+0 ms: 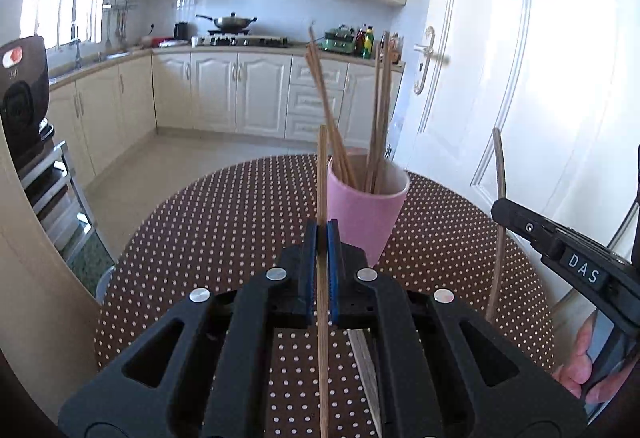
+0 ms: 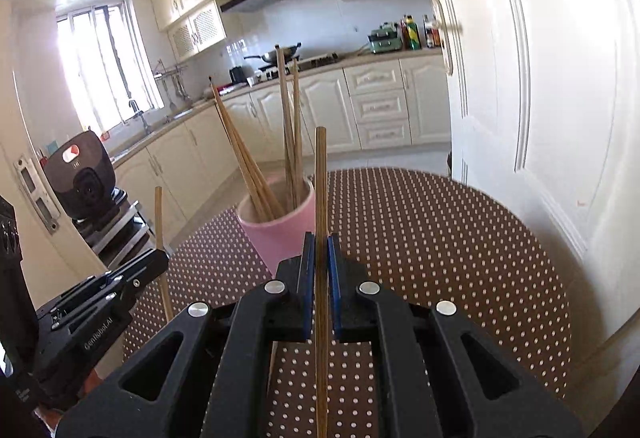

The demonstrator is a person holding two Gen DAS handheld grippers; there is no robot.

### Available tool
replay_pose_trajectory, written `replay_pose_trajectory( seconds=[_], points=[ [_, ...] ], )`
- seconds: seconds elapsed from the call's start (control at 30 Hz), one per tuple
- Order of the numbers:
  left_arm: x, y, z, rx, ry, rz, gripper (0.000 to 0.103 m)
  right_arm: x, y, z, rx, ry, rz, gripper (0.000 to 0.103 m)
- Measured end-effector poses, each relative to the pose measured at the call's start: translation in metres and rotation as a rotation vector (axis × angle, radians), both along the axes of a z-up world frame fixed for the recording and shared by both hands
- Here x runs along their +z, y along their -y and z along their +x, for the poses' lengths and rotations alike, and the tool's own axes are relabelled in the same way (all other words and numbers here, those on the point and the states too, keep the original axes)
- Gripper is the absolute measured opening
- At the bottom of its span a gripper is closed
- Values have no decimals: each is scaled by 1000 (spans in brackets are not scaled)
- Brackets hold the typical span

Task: Organize utensils
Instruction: 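Lift both held chopsticks upright and carry them above the pink cup, then lower both held chopsticks into the pink cup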

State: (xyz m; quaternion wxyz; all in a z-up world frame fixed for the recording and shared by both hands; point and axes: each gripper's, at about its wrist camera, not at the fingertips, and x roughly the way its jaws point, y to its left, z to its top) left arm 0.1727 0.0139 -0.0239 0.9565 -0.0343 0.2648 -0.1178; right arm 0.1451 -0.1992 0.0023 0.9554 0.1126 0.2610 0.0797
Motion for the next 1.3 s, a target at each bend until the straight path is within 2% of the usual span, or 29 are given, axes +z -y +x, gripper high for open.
replay_pose_trajectory(
  seconds=[0.63, 1.3],
  points=[
    [41, 3, 6, 21, 95, -26, 6, 35, -4, 10, -12, 135, -17, 5],
    [104, 14, 9, 13, 275, -15, 6, 92, -7, 21, 13, 298, 6, 5]
  ],
)
